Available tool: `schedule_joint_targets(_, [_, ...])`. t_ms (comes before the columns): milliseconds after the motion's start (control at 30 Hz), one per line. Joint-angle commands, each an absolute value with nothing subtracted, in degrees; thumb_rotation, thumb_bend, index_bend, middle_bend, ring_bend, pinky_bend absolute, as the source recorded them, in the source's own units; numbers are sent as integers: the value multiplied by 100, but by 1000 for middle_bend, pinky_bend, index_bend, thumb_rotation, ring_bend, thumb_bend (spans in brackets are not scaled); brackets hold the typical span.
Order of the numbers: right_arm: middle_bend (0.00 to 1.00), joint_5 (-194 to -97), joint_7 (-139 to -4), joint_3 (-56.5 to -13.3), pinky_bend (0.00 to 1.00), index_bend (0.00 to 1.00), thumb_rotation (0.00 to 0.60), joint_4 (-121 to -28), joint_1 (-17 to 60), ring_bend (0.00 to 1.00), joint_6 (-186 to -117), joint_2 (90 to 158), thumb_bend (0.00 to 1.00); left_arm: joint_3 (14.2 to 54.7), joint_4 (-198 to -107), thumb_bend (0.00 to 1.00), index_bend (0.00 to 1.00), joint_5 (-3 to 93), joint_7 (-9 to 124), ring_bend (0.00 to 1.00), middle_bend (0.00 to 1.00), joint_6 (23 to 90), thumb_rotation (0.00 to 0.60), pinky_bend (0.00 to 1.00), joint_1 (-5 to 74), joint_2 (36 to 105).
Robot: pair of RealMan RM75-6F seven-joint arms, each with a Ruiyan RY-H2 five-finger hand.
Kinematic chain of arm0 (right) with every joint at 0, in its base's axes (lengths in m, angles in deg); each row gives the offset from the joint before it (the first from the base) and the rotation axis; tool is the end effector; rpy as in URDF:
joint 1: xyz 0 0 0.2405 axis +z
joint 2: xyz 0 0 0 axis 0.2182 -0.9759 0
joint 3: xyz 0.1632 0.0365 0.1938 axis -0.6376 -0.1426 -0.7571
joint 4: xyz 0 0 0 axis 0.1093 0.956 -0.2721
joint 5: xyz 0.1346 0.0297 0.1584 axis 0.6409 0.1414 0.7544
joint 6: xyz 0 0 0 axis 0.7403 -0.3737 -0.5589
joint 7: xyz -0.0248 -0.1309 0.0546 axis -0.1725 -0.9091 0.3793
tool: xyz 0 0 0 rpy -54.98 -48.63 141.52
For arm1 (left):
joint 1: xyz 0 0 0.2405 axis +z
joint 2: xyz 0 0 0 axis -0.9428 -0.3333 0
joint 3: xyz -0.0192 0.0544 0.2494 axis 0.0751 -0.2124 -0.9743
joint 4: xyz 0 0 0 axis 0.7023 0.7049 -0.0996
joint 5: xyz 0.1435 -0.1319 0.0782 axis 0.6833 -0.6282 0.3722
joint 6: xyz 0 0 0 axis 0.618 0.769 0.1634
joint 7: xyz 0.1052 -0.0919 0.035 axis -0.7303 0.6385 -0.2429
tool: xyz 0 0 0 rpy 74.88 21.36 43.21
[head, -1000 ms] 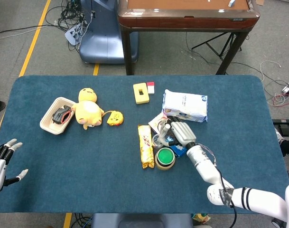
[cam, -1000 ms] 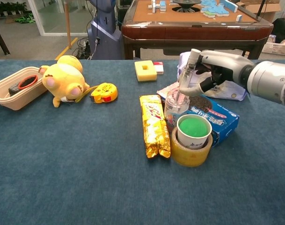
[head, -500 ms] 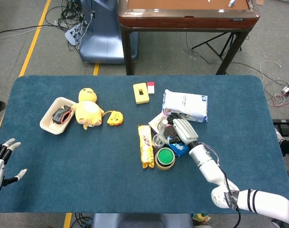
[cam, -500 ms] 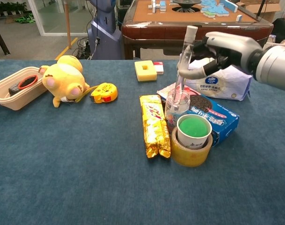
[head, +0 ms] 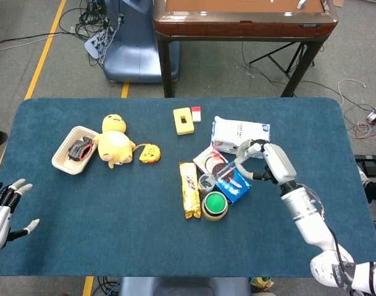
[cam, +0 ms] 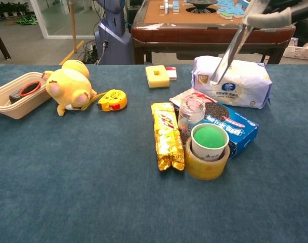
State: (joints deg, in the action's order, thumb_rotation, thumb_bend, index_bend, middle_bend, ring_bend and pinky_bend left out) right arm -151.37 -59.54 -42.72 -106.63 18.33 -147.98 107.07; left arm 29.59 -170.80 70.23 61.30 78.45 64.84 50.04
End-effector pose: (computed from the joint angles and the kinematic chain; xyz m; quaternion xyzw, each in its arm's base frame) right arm -0.1514 -0.3224 0.1172 0.5606 -0.5292 0.5432 0.3326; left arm -0.3106 0.1878 0.1709 -0.5903 -0.3753 -0.4094 0.5857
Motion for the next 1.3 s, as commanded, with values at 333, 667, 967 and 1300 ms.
schedule_joint_targets(333, [452, -15363, -7100, -3885, 250, 634, 600, -10276, 1537, 393, -15383, 10709, 568, 2920, -17238, 200, 183, 7056, 5970, 110, 101, 7861, 600, 0, 6502, 4988])
schedule_joint_targets(667, [458, -15195, -5063, -3972, 251, 634, 600, -10545, 1454, 393, -14653, 10591, 569, 2893, -17304, 200, 184, 7025, 5893, 110, 101, 7841, 600, 0, 6525, 4968])
schedule_joint_targets(967, [462, -15540, -6347, -3767, 250, 636, 600, -9984, 1437, 393, -15079, 10656, 569, 2910, -17318, 200, 183, 7023, 5862, 109, 101, 7789, 600, 0, 6482, 4979])
schedule_joint_targets(1300, [462, -15135, -5840, -3927, 250, 649, 600, -10447, 1425, 393, -14809, 10561, 569, 2905, -17293, 200, 184, 7018, 5860, 109, 101, 7758, 600, 0, 6465, 5010])
